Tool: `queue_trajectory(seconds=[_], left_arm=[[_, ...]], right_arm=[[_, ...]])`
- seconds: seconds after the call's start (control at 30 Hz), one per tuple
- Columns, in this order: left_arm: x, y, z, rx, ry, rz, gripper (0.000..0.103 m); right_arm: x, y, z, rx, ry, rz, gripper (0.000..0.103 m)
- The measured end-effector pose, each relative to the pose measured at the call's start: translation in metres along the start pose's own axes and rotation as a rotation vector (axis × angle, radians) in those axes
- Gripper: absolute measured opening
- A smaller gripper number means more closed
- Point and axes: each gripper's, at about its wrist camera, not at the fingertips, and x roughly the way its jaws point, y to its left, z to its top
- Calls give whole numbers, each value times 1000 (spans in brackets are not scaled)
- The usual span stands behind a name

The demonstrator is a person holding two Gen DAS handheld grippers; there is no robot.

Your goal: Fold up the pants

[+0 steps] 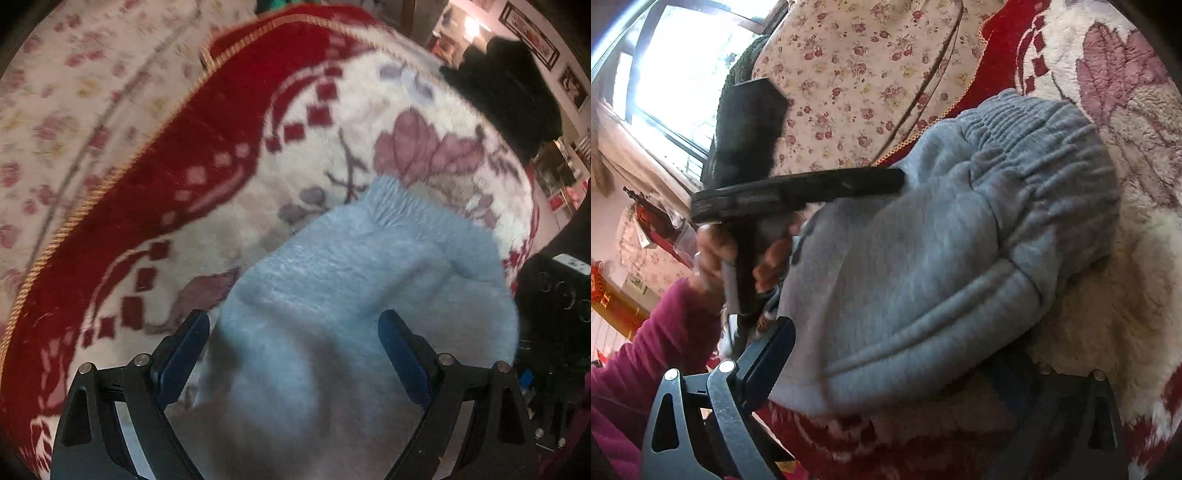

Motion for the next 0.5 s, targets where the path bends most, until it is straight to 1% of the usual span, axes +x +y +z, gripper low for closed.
queue_trajectory(seconds=[0.07, 0.13, 0.17, 0.2, 0.23, 0.27, 0.3, 0.33, 0.37, 0.4, 0.43, 0.5], left_arm=[[11, 4, 2, -11, 25, -21, 92], [18, 10, 1, -42, 26, -49, 92], [22, 13, 0, -61, 27, -61, 92], [25, 14, 0, -68, 30, -64, 90], [27, 15, 0, -70, 28, -60, 86], [27, 14, 0, -70, 23, -56, 84], [26, 13, 0, -70, 15, -49, 77], [24, 12, -1, -66, 6, -49, 63], [21, 10, -2, -62, -4, -60, 52], [18, 6, -3, -58, -10, -66, 43], [16, 4, -4, -50, -13, -52, 37], [13, 1, -7, -51, -23, -37, 32]], right_arm=[[5, 0, 2, -10, 16, 6, 99], [8, 1, 4, -19, 23, -3, 98], [9, 2, 4, -22, 21, -9, 94], [10, 3, 5, -31, 24, -27, 90], [11, 2, 6, -38, 24, -46, 77], [11, 0, 7, -29, 26, -39, 69], [10, -3, 8, -5, 29, -12, 66], [10, -4, 10, 17, 34, 11, 59], [10, -3, 11, 21, 34, 17, 54], [8, 1, 12, 9, 25, 15, 52], [8, 5, 12, -6, 20, 10, 49], [6, 15, 15, -46, 12, 1, 45]])
